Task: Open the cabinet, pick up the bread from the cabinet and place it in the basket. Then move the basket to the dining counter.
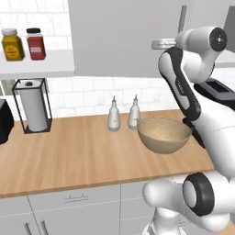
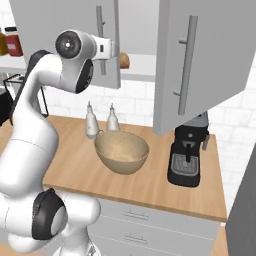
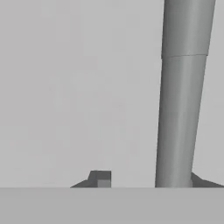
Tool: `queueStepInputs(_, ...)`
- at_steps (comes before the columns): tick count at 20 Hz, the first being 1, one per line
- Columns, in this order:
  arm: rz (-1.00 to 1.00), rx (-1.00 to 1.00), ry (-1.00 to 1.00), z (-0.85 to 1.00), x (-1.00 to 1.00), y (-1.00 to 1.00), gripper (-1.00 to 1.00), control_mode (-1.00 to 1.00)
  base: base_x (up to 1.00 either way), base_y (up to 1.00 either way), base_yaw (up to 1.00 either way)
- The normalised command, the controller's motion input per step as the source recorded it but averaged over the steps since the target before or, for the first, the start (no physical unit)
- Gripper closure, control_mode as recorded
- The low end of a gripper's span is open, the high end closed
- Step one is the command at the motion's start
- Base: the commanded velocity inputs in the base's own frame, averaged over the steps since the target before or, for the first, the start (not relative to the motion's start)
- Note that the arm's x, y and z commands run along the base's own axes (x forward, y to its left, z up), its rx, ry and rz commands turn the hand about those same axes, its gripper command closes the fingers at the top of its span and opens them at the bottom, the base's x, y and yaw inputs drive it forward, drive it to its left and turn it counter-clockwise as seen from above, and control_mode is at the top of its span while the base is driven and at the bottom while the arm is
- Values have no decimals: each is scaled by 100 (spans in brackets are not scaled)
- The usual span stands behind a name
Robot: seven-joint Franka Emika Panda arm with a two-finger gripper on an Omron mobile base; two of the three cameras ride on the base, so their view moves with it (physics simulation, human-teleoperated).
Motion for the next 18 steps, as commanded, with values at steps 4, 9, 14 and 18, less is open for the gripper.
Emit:
queueStepInputs(4, 0, 0, 0, 0, -83, 100, 100, -100, 0, 0, 0)
queueStepInputs(9, 0, 0, 5, 0, -75, 100, 100, -100, 0, 0, 0)
queueStepInputs(14, 0, 0, 3, 0, -64, 100, 100, -100, 0, 0, 0)
queueStepInputs(18, 0, 0, 1, -1, -53, 100, 100, -100, 0, 0, 0)
